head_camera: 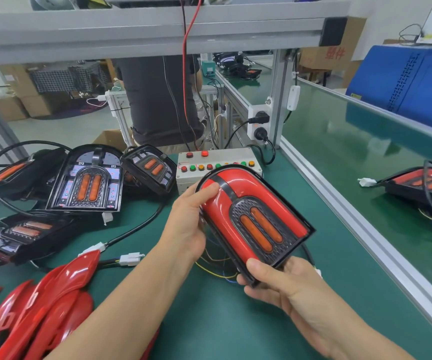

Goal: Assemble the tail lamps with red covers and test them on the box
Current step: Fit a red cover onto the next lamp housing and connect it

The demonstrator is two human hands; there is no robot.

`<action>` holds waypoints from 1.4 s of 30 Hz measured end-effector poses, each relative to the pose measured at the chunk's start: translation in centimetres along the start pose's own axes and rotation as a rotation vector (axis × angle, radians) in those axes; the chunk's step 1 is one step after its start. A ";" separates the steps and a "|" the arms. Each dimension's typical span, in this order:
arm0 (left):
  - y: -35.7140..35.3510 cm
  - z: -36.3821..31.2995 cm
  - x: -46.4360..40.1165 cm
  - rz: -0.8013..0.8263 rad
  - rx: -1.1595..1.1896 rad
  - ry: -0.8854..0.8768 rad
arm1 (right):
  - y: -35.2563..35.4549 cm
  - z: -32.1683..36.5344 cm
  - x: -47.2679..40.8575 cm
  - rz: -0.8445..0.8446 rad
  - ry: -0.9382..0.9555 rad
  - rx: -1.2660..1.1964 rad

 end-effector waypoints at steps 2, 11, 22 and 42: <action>0.1 -0.2 0.0 0.019 -0.001 -0.001 | -0.1 0.1 0.1 0.008 0.019 0.008; 0.6 -1.4 0.2 -0.053 -0.049 -0.102 | 0.0 0.2 0.2 -0.065 0.109 0.040; -1.8 1.6 1.2 0.024 -0.209 -0.041 | 0.2 0.8 -0.6 -0.114 0.130 0.036; -9.2 -4.1 0.0 0.526 -0.286 -0.170 | -3.7 8.9 -0.7 0.404 0.377 -0.376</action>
Point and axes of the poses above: each hand's wrist, its own x-axis away from the middle knuckle, its own y-axis out of the back of the hand, z = x × y, the point moved 9 cm from there along -x, towards the middle knuckle, and after that the axes turned 11 degrees about -x, right-handed, at the moved point
